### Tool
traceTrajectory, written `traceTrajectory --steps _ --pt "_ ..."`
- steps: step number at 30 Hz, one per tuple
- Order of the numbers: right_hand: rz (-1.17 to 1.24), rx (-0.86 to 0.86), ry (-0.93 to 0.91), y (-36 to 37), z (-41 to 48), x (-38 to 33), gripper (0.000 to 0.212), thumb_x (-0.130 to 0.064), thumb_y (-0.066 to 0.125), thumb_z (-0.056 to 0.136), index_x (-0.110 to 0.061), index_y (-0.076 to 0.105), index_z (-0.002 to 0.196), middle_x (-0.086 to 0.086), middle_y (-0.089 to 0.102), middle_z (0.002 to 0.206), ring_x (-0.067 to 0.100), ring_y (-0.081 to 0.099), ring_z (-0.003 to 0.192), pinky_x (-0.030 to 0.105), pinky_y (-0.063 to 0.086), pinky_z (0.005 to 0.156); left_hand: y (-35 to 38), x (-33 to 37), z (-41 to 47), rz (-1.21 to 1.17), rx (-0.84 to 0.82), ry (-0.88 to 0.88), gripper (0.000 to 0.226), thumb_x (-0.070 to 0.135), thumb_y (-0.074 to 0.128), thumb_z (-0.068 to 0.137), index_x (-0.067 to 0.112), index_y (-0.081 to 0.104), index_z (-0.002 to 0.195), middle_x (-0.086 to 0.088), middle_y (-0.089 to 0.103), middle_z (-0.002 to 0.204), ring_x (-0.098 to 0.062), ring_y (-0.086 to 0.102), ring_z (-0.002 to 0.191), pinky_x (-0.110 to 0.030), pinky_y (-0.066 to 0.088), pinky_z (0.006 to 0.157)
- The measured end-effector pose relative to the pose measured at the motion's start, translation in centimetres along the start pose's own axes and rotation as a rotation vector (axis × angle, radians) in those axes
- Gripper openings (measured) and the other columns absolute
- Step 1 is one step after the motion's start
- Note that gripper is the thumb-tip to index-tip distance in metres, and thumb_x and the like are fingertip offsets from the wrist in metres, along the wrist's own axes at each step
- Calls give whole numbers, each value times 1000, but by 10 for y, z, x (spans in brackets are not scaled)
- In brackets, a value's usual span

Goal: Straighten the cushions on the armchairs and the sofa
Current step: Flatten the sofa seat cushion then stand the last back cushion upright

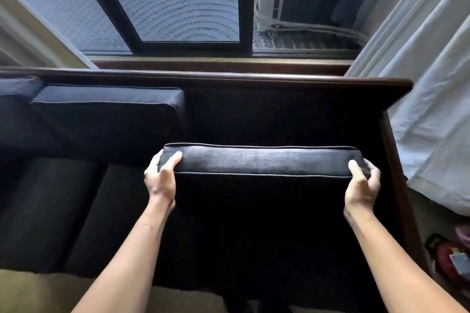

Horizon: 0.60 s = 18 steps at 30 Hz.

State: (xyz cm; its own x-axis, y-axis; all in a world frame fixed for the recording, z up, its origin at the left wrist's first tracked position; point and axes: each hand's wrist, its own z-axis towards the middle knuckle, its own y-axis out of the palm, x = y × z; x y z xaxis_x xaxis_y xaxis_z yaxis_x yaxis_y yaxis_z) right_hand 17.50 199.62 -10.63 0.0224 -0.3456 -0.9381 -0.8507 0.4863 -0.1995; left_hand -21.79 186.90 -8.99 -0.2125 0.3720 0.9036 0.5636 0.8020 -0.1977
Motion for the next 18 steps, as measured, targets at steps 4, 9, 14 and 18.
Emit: traceTrajectory --steps 4,9,14,18 --pt "-26 49 -33 7 26 -17 44 -37 66 87 -20 62 127 -12 63 104 11 59 105 28 45 100 38 17 12 -19 16 16 59 43 81 69 23 79 125 6 81 116 -15 75 113 -42 55 111" --pt "-39 69 -104 16 68 -53 41 -31 61 95 -16 57 133 -20 55 95 -2 55 86 8 38 79 84 40 28 -49 10 48 56 42 83 70 25 80 122 8 82 116 -15 74 116 -41 54 112" --pt "-84 143 -139 27 112 -80 42 -34 60 95 -16 57 134 -11 60 106 11 54 101 21 38 88 137 64 47 -50 2 51 58 48 87 65 30 81 120 10 82 113 -15 74 115 -40 55 111" --pt "-111 179 -166 35 145 -85 42 -32 63 94 -17 59 133 -7 63 109 10 54 100 16 35 82 176 70 53 -38 -19 62 58 51 90 65 30 81 119 13 82 111 -10 74 114 -36 54 111"
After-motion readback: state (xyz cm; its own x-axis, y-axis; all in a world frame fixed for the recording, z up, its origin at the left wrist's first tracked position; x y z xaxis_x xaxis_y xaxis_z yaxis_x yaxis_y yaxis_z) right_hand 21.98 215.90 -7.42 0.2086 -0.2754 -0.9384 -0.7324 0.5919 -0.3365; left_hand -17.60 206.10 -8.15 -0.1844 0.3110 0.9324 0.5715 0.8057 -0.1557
